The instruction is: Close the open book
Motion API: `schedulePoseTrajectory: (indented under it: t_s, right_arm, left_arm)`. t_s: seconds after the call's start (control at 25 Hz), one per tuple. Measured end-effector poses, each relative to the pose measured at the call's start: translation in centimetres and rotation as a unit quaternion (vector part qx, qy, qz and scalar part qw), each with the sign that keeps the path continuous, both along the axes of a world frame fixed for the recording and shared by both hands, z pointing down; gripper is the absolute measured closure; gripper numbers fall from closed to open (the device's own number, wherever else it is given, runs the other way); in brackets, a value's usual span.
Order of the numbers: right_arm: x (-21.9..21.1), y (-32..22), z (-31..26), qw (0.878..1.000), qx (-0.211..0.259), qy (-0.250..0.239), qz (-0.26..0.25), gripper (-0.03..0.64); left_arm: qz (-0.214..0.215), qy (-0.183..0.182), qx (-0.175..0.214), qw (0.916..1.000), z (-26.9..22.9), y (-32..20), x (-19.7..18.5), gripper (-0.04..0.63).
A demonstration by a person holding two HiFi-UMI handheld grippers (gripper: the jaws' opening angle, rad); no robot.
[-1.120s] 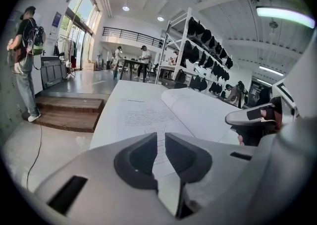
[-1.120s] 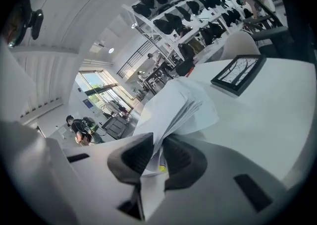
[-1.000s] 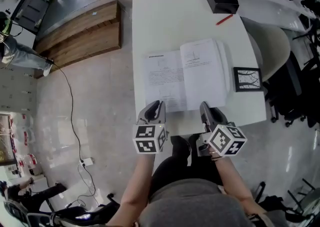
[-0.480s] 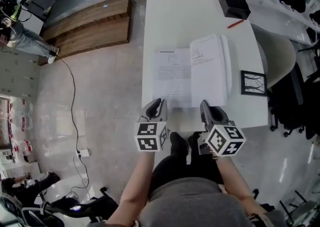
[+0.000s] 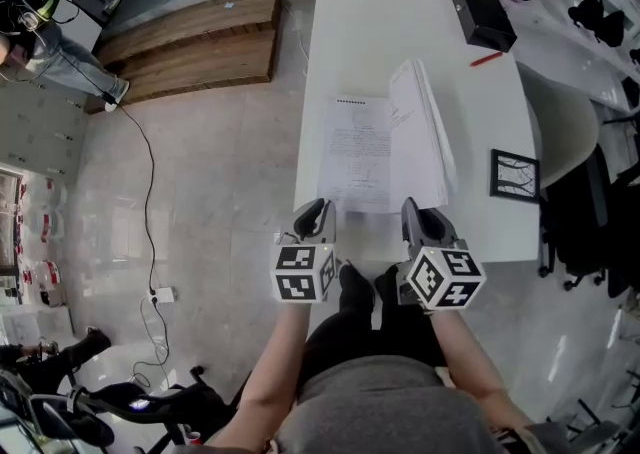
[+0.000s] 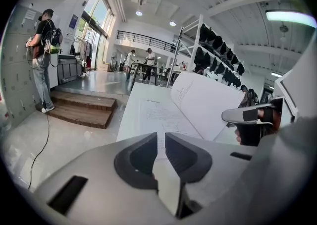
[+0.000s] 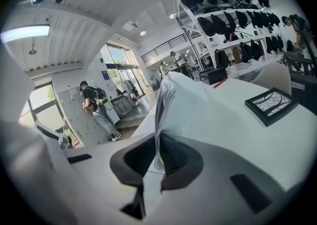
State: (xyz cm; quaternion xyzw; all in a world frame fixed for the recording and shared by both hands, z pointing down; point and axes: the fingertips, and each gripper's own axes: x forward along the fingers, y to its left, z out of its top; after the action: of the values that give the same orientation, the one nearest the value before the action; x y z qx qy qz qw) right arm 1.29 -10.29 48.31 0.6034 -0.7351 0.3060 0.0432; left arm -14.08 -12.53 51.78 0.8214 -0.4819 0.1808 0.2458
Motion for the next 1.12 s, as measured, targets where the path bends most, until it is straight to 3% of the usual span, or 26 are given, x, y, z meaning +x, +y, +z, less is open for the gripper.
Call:
schedulePoseTrajectory:
  t_s: [0.56,1.12]
  right_arm:
    - [-3.8,-1.1,1.4,0.995,-0.015,0.065,-0.068,0.591]
    - [-6.8,-1.8,4.3,0.980,-0.059,0.143,-0.127,0.583]
  left_arm:
    - [-0.015,0.009,0.001,0.9998,-0.4,0.7,-1.0,0.545]
    - [-0.030,0.019,-0.007,0.9993,0.0,1.3,-2.6,0.545]
